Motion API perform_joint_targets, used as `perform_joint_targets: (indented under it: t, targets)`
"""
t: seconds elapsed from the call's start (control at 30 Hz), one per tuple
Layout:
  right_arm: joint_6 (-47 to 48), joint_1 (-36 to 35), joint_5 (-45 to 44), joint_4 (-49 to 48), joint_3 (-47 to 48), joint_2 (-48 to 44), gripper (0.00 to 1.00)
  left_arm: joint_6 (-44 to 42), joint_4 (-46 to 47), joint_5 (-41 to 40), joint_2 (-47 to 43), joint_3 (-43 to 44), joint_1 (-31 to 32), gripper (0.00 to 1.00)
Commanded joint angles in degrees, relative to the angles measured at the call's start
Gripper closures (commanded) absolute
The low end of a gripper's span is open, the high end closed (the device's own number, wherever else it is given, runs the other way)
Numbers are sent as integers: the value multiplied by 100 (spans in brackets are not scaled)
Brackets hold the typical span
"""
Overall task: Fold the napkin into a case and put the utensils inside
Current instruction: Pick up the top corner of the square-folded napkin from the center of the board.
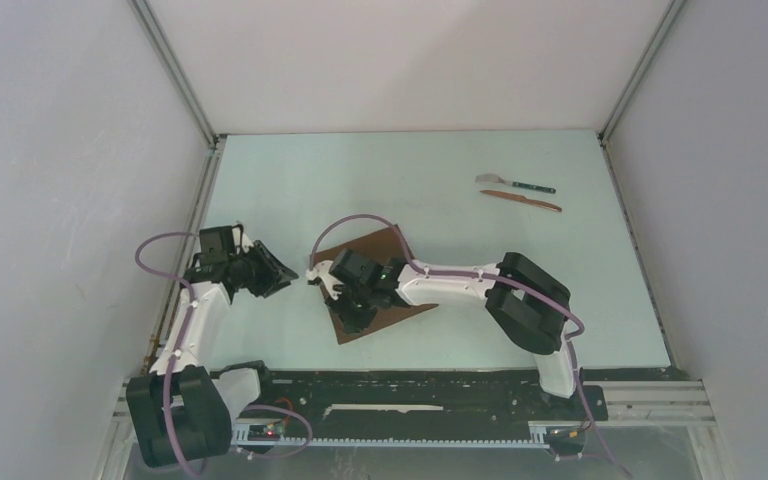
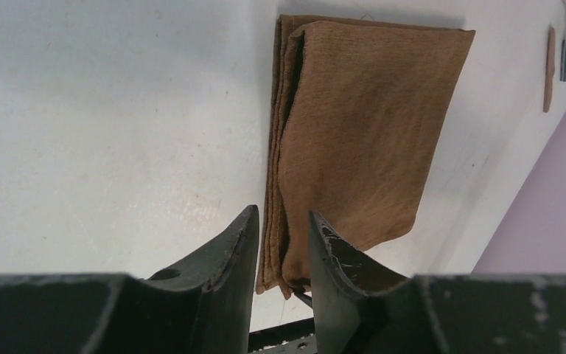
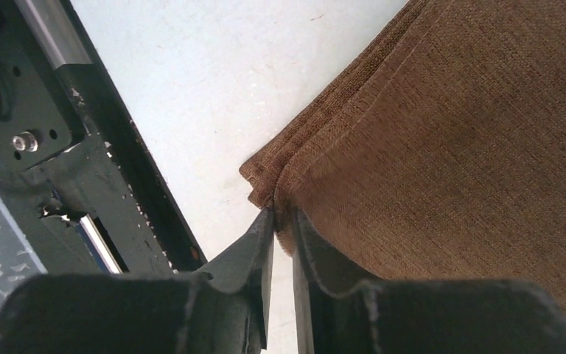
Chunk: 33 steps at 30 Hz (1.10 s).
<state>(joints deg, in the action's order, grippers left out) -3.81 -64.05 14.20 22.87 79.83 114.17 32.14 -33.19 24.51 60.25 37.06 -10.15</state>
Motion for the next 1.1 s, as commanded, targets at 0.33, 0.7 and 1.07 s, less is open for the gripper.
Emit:
perform_joint_targets:
  t: [0.33, 0.7, 1.07]
  targets:
    - [-222, 155, 391, -332, -194, -398, 100, 1204, 563, 619, 41, -851, 1059, 62]
    - [-585, 494, 500, -712, -583, -678, 100, 2521, 1735, 1376, -305, -1856, 1570, 54]
    - [-611, 439, 506, -913, -686, -812, 100, 4229, 2351, 1818, 103, -2467, 1589, 56]
